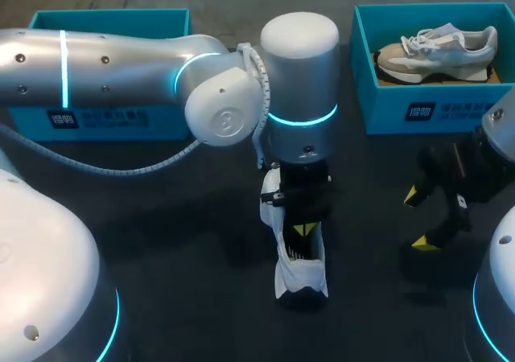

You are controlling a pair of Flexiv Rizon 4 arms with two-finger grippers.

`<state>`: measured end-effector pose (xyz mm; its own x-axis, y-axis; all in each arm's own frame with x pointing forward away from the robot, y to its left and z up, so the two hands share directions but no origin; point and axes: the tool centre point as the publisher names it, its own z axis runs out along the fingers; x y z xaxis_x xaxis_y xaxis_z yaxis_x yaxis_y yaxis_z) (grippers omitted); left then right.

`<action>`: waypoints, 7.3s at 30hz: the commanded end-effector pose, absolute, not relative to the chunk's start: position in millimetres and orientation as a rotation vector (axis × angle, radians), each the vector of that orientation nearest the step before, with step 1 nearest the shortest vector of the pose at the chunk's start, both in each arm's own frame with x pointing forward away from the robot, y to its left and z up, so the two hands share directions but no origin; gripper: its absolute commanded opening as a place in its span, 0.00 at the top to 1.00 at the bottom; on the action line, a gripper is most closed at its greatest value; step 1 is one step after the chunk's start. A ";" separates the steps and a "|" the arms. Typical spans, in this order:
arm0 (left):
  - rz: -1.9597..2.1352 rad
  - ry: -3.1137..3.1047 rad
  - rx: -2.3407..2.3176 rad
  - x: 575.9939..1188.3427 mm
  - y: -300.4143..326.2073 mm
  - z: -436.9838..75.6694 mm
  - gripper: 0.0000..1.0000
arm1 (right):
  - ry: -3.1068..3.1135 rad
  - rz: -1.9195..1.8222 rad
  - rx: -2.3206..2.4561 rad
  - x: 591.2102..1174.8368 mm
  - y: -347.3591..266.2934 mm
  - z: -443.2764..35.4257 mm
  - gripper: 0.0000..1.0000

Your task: Take the shoe out of the shoebox, open the shoe tongue, remove and reinsert the insole, then place the shoe into the shoebox

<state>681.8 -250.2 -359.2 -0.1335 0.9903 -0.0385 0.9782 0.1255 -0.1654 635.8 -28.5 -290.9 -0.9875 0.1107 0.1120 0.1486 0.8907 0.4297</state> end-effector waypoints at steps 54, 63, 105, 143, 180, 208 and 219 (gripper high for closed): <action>0.147 -2.330 -2.014 706.2 -230.1 -340.3 0.00 | -2.976 -0.681 -0.207 634.3 -27.9 -291.3 0.00; 0.118 -2.349 -2.024 715.0 -228.5 -331.5 0.00 | -2.976 -0.681 -0.207 634.3 -27.9 -291.3 0.00; 0.232 -2.445 -1.980 786.2 -219.1 -280.6 0.63 | -2.976 -0.681 -0.207 634.3 -27.9 -291.3 0.00; 0.364 -2.288 -1.986 706.9 -219.1 -330.2 0.75 | -2.976 -0.681 -0.207 634.3 -27.9 -291.3 0.00; 0.333 -2.520 -1.677 703.9 -213.0 -263.3 0.00 | -2.976 -0.681 -0.207 634.3 -27.9 -291.3 0.00; 0.214 -2.803 -0.495 642.0 -221.3 -254.1 0.00 | -2.976 -0.681 -0.207 634.3 -27.9 -291.3 0.00; 0.353 -2.832 -0.137 624.4 -219.1 -265.5 0.00 | -2.976 -0.681 -0.207 634.3 -27.9 -291.3 0.00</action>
<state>628.5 -222.7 -259.9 -0.8842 0.4146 0.2152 0.3652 0.9008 -0.2350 635.8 -28.6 -290.8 -0.9875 0.1108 0.1119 0.1486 0.8907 0.4297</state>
